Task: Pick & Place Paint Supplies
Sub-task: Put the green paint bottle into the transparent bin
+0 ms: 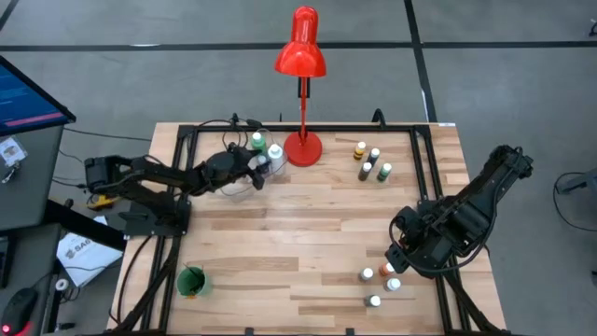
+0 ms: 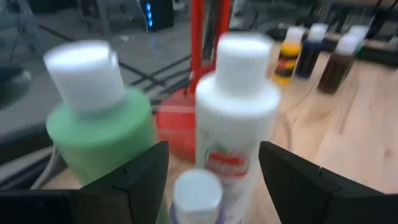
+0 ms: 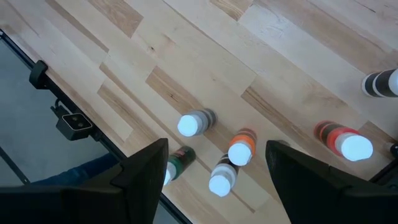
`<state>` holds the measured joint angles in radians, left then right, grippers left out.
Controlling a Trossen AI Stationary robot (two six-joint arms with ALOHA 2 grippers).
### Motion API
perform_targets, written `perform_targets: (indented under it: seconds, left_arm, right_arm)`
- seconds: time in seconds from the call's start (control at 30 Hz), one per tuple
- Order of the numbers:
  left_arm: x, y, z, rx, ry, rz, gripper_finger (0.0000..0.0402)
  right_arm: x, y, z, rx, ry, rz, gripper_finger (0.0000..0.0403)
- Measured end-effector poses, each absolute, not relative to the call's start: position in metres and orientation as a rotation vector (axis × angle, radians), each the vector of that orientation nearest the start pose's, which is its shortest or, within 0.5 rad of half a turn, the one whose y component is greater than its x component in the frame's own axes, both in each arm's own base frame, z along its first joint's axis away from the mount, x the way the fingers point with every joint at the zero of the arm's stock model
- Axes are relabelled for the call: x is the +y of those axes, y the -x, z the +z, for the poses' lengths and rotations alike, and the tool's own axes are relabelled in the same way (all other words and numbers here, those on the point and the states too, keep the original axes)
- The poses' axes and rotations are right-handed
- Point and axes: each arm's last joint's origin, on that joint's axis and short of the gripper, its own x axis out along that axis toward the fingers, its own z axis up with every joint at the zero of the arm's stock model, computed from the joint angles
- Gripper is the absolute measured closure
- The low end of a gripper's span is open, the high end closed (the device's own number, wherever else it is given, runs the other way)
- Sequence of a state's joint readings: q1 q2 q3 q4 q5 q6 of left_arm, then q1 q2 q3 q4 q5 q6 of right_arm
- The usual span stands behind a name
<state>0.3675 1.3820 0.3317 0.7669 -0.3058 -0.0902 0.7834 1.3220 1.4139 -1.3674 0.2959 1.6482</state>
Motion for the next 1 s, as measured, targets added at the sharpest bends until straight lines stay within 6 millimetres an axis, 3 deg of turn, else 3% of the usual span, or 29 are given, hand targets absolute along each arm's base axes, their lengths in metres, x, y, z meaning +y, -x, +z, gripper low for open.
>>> perform_targets:
  seconds: [0.17, 0.4, 0.6, 0.73, 0.83, 1.0]
  left_arm:
    - [0.082, -0.212, 0.182, 0.116, 0.108, 0.638, 0.0163]
    - [0.048, -0.202, 0.223, -0.081, 0.112, 0.420, 0.0163]
    - [0.022, -0.188, 0.248, -0.214, 0.130, 0.299, 0.0171]
    - [0.011, -0.182, 0.255, -0.256, 0.141, 0.243, 0.0174]
    - [0.005, -0.181, 0.256, -0.263, 0.151, 0.242, 0.0174]
    - [0.001, -0.180, 0.256, -0.263, 0.161, 0.263, 0.0174]
  right_arm:
    - [0.150, -0.163, 0.350, 1.067, -0.796, -0.531, 0.0137]
    - [0.158, -0.164, 0.347, 1.104, -0.811, -0.501, 0.0137]
    - [0.195, -0.173, 0.320, 1.312, -0.793, -0.489, 0.0146]
    - [0.226, -0.185, 0.297, 1.401, -0.765, -0.406, 0.0156]
    - [0.238, -0.195, 0.281, 1.425, -0.764, -0.411, 0.0168]
    - [0.262, -0.194, 0.273, 1.423, -0.898, -0.385, 0.0234]
